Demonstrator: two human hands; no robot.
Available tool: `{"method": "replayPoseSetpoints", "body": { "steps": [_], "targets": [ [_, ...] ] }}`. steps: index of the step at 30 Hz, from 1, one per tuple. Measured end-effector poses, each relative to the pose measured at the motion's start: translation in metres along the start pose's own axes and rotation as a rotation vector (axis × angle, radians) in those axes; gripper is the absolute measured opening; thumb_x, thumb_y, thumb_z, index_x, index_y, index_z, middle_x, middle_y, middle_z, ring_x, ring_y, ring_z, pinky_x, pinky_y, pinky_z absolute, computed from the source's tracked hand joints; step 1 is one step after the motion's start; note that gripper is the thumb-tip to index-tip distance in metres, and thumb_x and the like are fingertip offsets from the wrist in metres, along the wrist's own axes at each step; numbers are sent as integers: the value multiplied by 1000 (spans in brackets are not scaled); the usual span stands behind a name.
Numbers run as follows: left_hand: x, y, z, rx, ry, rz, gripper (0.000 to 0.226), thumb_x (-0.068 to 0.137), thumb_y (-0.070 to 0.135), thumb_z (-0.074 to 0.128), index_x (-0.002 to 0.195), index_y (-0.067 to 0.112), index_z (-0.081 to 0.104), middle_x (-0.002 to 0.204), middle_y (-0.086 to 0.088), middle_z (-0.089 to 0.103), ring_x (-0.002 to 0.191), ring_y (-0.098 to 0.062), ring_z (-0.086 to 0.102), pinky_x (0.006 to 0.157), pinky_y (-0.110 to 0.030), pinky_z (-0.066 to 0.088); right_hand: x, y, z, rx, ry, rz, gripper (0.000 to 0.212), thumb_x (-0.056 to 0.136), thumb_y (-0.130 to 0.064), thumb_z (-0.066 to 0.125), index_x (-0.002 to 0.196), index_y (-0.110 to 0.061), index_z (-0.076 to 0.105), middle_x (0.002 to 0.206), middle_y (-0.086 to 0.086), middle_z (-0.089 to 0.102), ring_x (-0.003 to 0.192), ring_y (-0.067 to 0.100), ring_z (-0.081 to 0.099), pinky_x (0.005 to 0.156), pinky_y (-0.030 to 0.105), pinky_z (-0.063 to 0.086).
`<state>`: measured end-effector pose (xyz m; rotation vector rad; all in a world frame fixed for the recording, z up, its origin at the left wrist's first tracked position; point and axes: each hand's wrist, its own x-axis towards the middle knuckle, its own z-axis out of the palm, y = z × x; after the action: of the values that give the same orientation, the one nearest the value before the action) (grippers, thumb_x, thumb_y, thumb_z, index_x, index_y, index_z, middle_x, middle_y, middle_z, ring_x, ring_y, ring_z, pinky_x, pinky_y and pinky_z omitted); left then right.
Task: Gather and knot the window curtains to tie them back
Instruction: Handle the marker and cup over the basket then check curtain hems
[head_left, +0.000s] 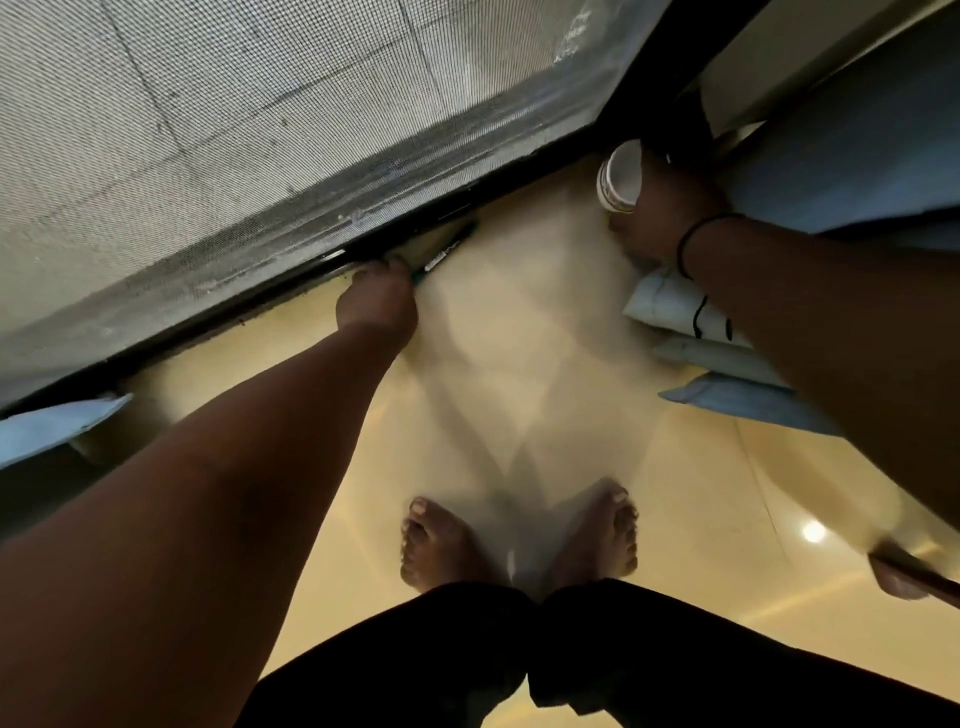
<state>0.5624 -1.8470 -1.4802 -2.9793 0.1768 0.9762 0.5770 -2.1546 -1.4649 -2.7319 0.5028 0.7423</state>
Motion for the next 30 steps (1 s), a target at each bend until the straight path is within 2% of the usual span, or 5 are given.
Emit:
{"method": "replayPoseSetpoints", "body": {
  "steps": [6, 10, 16, 24, 30],
  "targets": [
    [-35, -1, -4, -283, -81, -22, 21, 92, 25, 43, 104, 8, 47, 93, -15, 59, 76, -32, 54, 58, -32, 39, -4, -12, -5, -55, -33, 29, 79, 79, -32, 71, 142, -10, 29, 144, 19, 38, 132, 37, 36, 109, 43, 33],
    [-76, -8, -7, -545, -70, -54, 21, 90, 30, 52, 100, 12, 55, 90, -10, 61, 77, -28, 58, 63, -34, 47, -55, -24, 0, 42, -136, 70, 90, 72, -37, 77, 141, -14, 25, 141, 21, 35, 125, 41, 43, 102, 42, 39],
    [-160, -6, -51, -857, 60, -219, 19, 88, 27, 63, 99, 12, 64, 91, 1, 61, 84, -15, 55, 69, -24, 40, -190, -46, -20, 188, -224, 0, 78, 66, -33, 80, 128, -12, 38, 126, 23, 40, 110, 40, 50, 88, 37, 44],
    [-347, 13, -173, -1017, 33, -274, 19, 83, 31, 69, 88, 13, 64, 82, 3, 60, 78, -14, 55, 59, -13, 38, -386, -65, -153, 96, -485, -164, 76, 65, -37, 77, 129, -20, 39, 127, 18, 39, 112, 38, 52, 93, 39, 47],
    [-466, 44, -277, -896, -3, -161, 32, 81, 39, 69, 79, 9, 59, 69, 0, 58, 67, -17, 53, 55, -28, 37, -482, -67, -282, -53, -334, -453, 71, 67, -40, 74, 127, -24, 40, 118, 12, 41, 100, 35, 56, 83, 40, 50]
  ]
}}
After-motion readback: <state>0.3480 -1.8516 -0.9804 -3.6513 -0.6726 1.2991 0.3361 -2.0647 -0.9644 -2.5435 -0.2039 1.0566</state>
